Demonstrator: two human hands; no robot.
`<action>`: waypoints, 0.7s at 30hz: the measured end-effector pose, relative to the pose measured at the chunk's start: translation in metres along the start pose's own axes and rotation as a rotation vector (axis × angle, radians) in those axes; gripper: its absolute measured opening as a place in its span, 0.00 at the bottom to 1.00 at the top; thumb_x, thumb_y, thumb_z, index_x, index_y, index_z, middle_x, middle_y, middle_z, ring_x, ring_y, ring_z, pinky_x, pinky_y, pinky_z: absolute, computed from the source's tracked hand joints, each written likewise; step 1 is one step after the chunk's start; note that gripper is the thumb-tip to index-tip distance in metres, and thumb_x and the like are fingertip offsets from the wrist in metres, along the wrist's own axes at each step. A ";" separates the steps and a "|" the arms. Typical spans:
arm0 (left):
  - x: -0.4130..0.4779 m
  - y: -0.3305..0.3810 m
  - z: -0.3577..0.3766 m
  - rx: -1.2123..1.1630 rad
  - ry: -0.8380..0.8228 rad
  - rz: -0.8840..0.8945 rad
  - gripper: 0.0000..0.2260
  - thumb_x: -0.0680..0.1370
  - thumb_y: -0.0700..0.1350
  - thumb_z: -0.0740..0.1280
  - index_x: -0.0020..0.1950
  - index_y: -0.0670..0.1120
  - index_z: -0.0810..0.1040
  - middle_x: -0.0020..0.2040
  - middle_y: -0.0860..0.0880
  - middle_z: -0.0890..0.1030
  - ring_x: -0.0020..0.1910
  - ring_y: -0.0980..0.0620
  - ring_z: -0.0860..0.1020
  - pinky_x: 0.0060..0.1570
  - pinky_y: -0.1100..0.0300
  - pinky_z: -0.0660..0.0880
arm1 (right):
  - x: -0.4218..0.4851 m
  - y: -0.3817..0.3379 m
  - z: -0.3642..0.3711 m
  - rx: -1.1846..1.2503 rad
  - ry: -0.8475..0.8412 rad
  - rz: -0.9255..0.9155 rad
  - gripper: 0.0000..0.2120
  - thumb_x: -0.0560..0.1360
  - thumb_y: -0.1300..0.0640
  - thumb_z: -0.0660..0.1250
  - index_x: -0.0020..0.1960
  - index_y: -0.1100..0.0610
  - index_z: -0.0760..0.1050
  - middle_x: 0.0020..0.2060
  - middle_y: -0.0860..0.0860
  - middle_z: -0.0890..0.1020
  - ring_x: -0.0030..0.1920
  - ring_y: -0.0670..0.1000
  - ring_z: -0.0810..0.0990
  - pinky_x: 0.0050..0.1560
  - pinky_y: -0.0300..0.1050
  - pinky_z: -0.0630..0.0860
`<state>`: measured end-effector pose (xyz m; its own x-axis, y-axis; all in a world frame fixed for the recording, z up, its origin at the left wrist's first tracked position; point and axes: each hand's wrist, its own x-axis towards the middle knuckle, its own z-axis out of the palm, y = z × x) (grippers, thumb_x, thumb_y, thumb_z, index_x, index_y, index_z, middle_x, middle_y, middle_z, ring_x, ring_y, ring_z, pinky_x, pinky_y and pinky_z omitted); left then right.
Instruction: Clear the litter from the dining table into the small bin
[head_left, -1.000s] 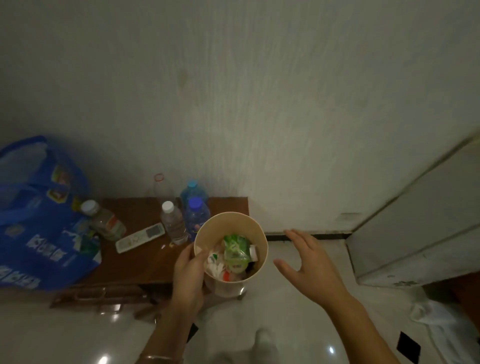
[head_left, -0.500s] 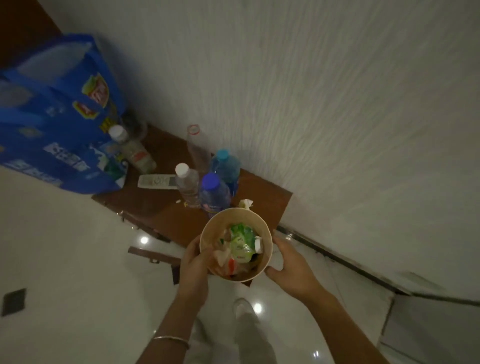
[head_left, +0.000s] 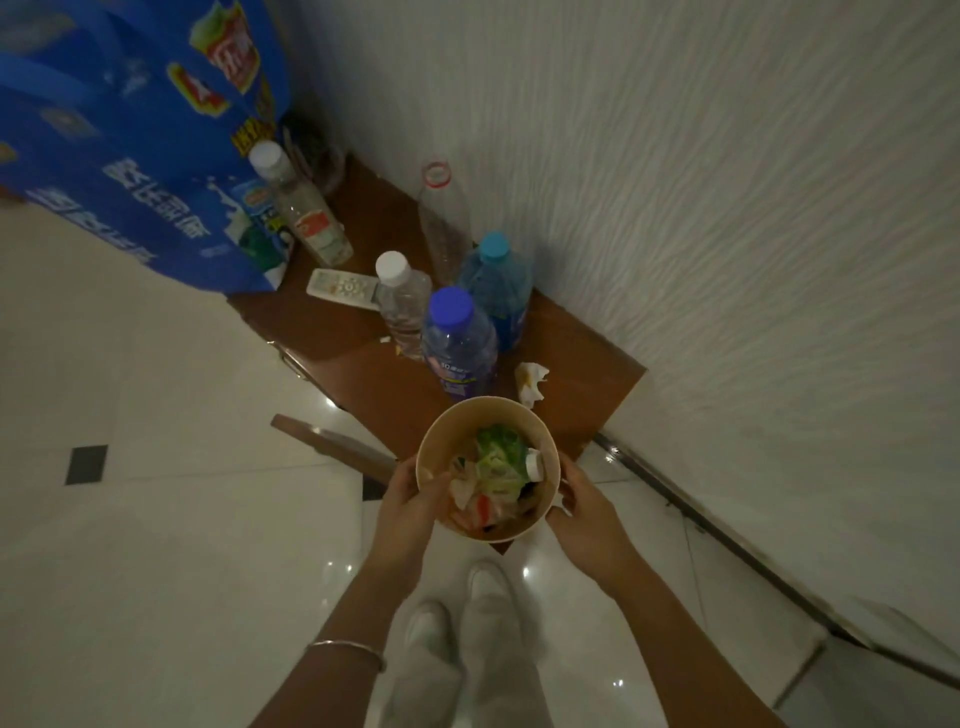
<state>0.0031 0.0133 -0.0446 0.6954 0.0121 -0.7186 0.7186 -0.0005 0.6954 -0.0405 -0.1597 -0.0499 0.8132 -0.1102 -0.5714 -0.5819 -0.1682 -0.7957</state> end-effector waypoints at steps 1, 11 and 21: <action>0.000 -0.001 0.001 0.000 -0.014 -0.004 0.09 0.75 0.42 0.64 0.54 0.51 0.75 0.56 0.45 0.79 0.55 0.45 0.78 0.55 0.50 0.76 | 0.002 0.002 0.000 0.005 -0.002 0.013 0.23 0.76 0.62 0.62 0.66 0.47 0.62 0.53 0.40 0.71 0.52 0.39 0.71 0.41 0.21 0.69; 0.005 0.001 -0.001 0.022 -0.082 0.025 0.09 0.76 0.43 0.63 0.54 0.55 0.73 0.51 0.53 0.79 0.51 0.54 0.78 0.44 0.63 0.74 | 0.018 -0.004 -0.003 -0.005 -0.015 -0.021 0.21 0.75 0.60 0.63 0.64 0.46 0.64 0.52 0.41 0.73 0.53 0.42 0.72 0.46 0.27 0.69; -0.014 0.006 -0.014 0.188 -0.129 0.069 0.08 0.77 0.48 0.63 0.56 0.52 0.73 0.49 0.58 0.76 0.48 0.60 0.76 0.38 0.74 0.74 | 0.006 -0.018 -0.004 -0.176 0.103 -0.154 0.17 0.75 0.66 0.60 0.60 0.50 0.66 0.48 0.38 0.71 0.47 0.38 0.71 0.43 0.17 0.64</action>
